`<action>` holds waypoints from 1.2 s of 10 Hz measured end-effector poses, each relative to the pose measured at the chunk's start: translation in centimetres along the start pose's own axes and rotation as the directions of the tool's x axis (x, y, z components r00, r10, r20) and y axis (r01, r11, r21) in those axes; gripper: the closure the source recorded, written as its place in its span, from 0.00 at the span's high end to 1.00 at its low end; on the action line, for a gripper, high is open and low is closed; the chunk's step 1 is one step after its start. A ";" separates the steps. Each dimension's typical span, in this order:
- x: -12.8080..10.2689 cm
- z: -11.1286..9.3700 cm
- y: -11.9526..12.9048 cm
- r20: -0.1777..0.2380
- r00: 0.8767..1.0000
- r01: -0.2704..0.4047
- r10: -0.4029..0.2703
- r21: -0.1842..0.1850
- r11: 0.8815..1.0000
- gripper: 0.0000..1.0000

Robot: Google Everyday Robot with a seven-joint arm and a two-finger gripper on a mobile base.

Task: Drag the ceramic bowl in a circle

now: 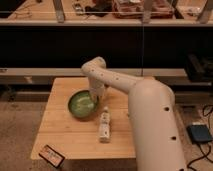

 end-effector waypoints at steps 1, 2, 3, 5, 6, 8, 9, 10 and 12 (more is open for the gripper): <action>-1.8 0.1 1.2 0.025 1.000 0.018 -0.018 -0.016 1.000 0.00; -3.0 0.1 2.2 0.036 0.999 0.039 -0.038 -0.030 0.999 0.00; -4.8 0.0 2.4 0.055 0.995 0.084 -0.082 -0.033 0.996 0.00; -7.1 -0.3 2.3 0.074 0.987 0.145 -0.142 -0.031 0.989 0.00; -8.6 -0.6 2.3 0.082 0.981 0.179 -0.176 -0.026 0.984 0.00; -10.6 -1.1 0.5 0.086 0.965 0.249 -0.248 0.003 0.969 0.00; -11.3 -1.2 -0.4 0.087 0.956 0.279 -0.279 0.016 0.960 0.00; -12.4 -1.2 -2.1 0.092 0.941 0.323 -0.326 0.041 0.945 0.00; -13.3 -0.9 -3.8 0.099 0.925 0.362 -0.367 0.071 0.930 0.00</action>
